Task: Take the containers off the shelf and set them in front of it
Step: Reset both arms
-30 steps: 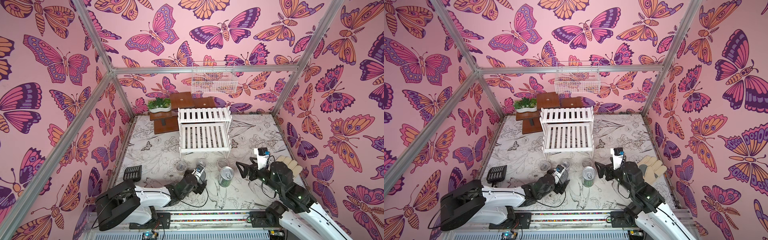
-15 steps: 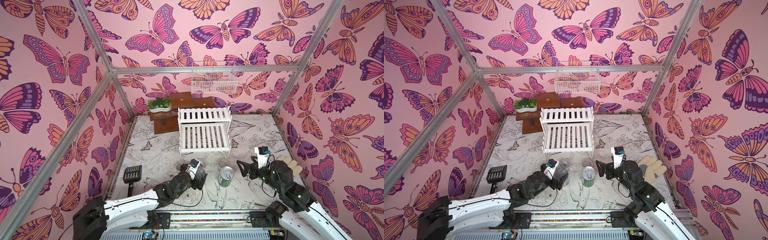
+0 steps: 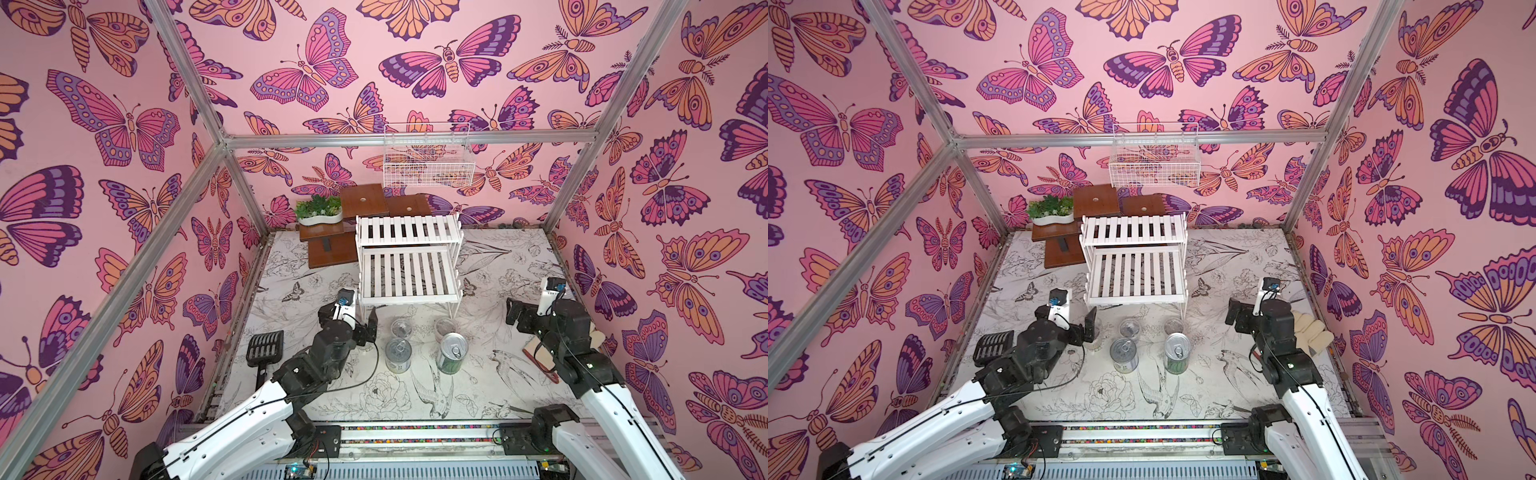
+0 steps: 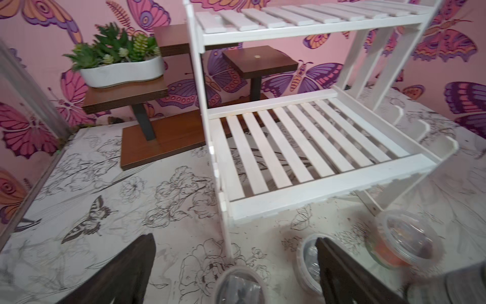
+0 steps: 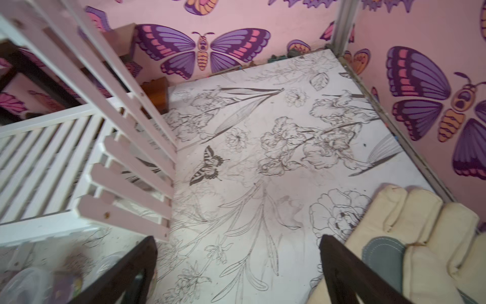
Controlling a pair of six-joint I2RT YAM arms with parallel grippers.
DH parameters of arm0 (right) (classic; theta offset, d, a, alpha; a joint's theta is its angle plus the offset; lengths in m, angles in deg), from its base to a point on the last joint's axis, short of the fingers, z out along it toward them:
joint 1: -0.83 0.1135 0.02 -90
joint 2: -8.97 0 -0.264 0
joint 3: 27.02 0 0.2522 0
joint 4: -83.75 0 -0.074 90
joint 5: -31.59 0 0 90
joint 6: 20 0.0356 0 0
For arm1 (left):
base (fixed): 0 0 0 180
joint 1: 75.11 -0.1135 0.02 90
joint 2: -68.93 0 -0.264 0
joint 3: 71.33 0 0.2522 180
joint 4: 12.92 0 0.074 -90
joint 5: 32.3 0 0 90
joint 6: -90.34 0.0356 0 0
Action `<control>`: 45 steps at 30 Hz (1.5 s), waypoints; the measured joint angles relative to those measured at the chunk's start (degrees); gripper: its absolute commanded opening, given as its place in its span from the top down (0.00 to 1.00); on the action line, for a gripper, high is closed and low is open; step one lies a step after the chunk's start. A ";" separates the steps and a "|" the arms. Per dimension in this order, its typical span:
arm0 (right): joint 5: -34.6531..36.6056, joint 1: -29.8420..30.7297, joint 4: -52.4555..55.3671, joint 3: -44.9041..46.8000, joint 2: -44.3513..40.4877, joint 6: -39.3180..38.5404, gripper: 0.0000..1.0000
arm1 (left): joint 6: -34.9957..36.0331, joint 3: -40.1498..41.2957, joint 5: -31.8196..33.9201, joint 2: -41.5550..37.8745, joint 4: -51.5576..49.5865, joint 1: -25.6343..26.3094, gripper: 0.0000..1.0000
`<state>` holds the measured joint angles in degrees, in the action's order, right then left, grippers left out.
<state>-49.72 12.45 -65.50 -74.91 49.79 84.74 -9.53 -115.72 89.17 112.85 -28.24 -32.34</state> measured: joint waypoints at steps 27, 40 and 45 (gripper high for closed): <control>17.40 -4.39 -49.96 12.81 33.03 -13.40 0.01 | 5.90 8.52 -9.22 29.62 33.07 -35.43 0.06; 14.53 -5.75 -70.12 17.00 43.06 -16.15 0.01 | 4.44 10.05 -18.18 36.39 46.34 -43.87 0.08; 12.90 -5.97 -74.12 17.51 46.62 -16.68 0.01 | 4.46 11.85 -20.24 41.75 52.52 -44.02 0.08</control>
<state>-36.82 6.48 -139.61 -57.40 96.41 68.06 -5.07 -103.88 68.93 154.60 24.28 -76.36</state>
